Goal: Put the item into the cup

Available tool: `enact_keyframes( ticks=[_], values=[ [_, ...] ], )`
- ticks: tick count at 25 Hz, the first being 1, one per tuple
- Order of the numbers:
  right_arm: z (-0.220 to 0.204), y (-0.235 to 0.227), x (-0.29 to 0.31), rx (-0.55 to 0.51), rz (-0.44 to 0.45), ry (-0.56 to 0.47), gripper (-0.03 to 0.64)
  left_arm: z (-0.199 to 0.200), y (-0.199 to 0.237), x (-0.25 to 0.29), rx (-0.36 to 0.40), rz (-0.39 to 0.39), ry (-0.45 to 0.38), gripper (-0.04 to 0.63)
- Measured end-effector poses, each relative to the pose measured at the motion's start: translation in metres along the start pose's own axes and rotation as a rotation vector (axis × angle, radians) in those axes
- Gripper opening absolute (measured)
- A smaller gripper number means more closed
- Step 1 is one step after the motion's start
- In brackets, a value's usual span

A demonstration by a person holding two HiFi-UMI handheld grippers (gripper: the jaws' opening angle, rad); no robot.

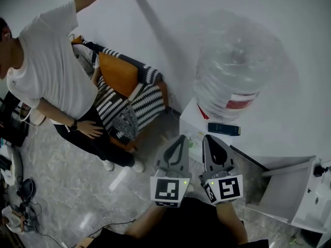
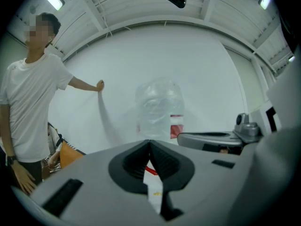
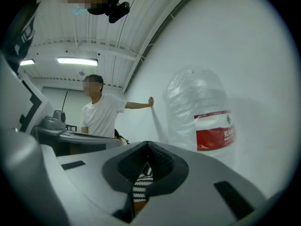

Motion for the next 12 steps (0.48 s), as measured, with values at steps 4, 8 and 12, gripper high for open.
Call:
enact_keyframes(
  ticks=[4,8,12],
  values=[
    [0.0021,0.0000,0.0023,-0.004,0.010,-0.009,0.008,0.0006,0.0009,0.0014,0.000,0.003,0.000,0.012],
    [0.0026,-0.0003,0.0038,-0.004,0.014,-0.009,0.008,0.0008,0.0014,0.0024,0.004,0.005,-0.002,0.012],
    [0.0039,-0.0015,0.0040,-0.009,0.018,-0.011,0.008,0.0010,0.0009,0.0037,0.017,0.001,-0.006,0.012]
  ],
)
Point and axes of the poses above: the fingertips, and each gripper's own axes: x forward along the fingers, y to its left, z out of its top, the point moved 6 cm from there along -x, backward along the fingers, and after that the axes turned 14 degrees about x, right-handed, at the moved point
